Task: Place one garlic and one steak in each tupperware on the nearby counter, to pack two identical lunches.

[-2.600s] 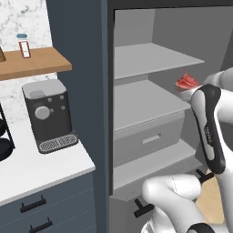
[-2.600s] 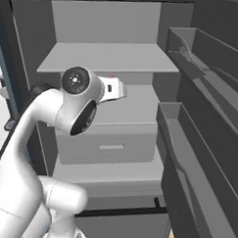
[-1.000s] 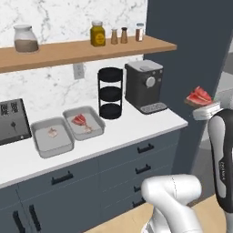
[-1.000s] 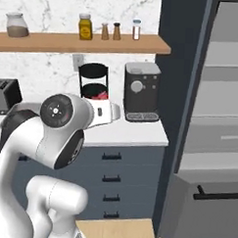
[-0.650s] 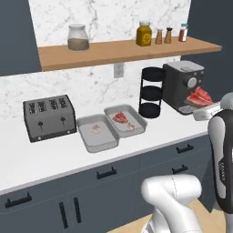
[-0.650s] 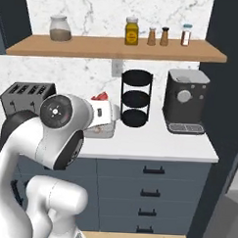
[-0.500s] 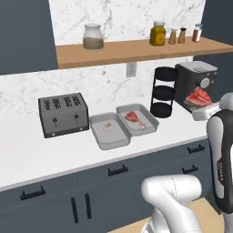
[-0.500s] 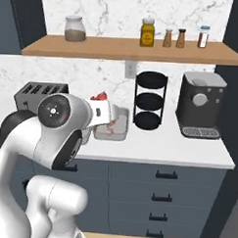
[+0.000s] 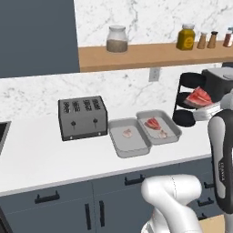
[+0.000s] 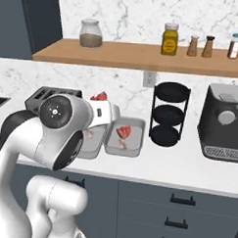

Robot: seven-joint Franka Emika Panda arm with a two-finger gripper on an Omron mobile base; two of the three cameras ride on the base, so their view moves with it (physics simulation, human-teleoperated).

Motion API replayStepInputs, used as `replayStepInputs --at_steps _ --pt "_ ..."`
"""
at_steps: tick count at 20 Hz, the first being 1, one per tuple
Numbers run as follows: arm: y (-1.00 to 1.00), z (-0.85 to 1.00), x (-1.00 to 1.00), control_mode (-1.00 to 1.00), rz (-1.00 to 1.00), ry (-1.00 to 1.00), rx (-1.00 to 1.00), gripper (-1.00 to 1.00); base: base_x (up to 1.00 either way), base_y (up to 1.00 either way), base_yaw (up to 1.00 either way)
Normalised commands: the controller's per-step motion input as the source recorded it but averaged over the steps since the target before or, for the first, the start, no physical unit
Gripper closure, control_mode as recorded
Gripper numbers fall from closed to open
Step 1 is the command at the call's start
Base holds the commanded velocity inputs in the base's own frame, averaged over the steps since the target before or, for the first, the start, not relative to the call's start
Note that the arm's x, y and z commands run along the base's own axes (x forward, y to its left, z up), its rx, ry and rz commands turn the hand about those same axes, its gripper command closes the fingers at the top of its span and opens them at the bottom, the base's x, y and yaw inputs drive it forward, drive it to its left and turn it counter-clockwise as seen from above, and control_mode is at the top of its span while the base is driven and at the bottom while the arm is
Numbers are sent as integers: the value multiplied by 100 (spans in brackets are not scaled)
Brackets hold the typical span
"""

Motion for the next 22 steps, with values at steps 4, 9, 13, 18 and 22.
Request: replayStepInputs --at_steps 4,9,13,18,22 --pt "0 0 0 100 0 0 0 100 32 30 15" --pt "24 -26 22 -100 8 7 0 100 0 0 0" --pt "31 -59 71 -100 1 27 0 100 0 0 0" --pt "20 -34 83 -100 -2 12 0 100 0 0 0" --pt "35 -24 96 -100 0 10 0 100 0 0 0"
